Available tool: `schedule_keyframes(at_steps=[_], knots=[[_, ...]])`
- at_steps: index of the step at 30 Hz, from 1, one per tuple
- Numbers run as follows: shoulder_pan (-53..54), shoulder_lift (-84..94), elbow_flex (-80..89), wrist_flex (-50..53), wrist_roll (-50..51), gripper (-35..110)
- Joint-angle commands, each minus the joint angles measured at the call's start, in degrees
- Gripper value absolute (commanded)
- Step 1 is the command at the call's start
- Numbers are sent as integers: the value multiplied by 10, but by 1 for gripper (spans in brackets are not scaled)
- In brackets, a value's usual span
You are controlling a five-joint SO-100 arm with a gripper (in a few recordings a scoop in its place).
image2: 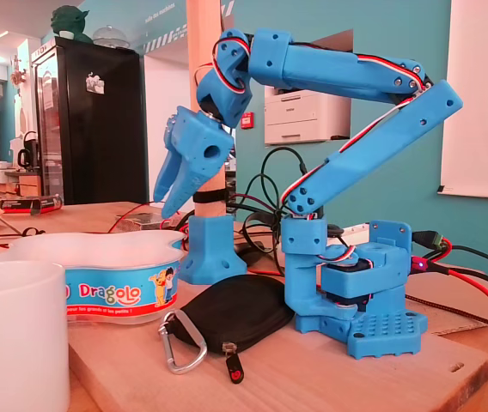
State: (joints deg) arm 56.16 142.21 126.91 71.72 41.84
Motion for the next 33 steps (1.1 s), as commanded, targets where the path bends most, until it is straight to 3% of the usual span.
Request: schedule_keyframes(at_steps=[1,5,15,27,33], knots=[[-3,13,-25,4,4,20],[4,9,-35,-11,4,21],[33,-13,54,-197,39,20],[25,-131,62,-209,171,20],[24,-198,-67,-200,198,20]])
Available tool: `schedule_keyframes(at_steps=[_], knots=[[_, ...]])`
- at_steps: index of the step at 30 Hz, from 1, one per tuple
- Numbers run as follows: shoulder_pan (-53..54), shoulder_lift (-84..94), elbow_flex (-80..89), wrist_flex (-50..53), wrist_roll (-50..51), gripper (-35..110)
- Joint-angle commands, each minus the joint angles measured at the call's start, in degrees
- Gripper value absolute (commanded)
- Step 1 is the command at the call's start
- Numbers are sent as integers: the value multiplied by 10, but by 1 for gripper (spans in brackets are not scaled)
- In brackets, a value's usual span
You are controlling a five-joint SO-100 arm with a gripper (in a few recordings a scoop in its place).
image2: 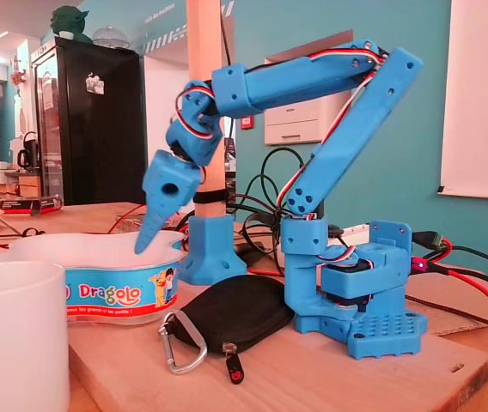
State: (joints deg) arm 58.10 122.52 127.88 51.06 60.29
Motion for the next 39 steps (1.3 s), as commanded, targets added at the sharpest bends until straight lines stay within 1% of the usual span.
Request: schedule_keyframes(at_steps=[1,7,13,15,20,24,29,39], knots=[[4,-11,-100,6,17,20],[-55,-55,-187,8,34,20],[-111,-91,-167,-3,140,20],[-111,-106,-165,-4,160,20],[-106,-161,-166,-4,172,20],[-105,-211,-182,-55,192,20],[-99,-266,-196,-114,192,20],[-98,-324,-190,-120,204,20]])
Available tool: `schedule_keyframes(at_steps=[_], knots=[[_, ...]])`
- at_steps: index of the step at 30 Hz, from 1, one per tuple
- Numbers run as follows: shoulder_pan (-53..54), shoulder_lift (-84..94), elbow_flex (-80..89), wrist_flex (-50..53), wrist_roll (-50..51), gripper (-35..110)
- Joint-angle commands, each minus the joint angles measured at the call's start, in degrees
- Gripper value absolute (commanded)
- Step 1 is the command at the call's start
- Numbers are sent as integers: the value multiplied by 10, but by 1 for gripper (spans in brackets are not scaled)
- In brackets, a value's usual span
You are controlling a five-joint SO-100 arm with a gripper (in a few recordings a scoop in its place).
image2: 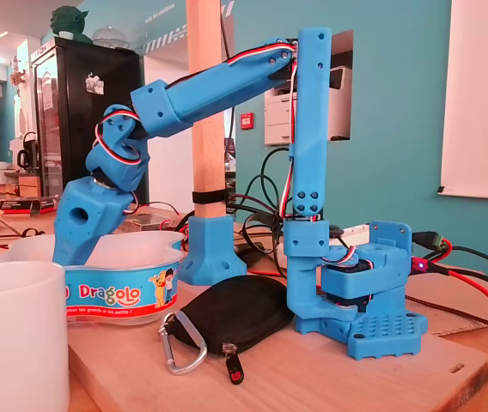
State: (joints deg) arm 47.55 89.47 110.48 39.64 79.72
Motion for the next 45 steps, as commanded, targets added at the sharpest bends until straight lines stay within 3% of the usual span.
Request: schedule_keyframes(at_steps=[1,19,29,45], knots=[[6,-2,-16,-5,10,20],[6,-57,-70,-3,-3,20],[2,-60,-170,160,-3,20],[2,-87,-174,164,9,20]])
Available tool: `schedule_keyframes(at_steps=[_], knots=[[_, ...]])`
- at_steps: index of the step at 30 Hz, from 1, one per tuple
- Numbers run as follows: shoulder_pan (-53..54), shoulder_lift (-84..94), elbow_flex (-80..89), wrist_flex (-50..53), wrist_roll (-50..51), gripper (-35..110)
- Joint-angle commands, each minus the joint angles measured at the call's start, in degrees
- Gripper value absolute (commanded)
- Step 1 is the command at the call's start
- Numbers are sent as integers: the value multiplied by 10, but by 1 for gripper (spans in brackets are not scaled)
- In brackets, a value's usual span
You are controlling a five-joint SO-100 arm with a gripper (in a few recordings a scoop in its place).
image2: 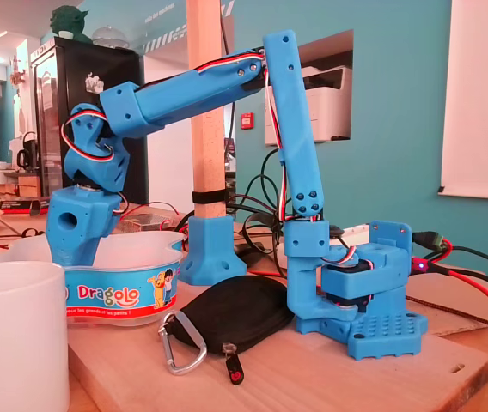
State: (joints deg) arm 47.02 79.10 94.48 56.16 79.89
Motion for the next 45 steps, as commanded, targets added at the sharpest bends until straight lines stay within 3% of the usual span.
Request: schedule_keyframes(at_steps=[1,34,45], knots=[[6,13,-14,-1,7,20],[3,-68,-23,-2,47,20],[3,-76,-23,-2,45,-4]])
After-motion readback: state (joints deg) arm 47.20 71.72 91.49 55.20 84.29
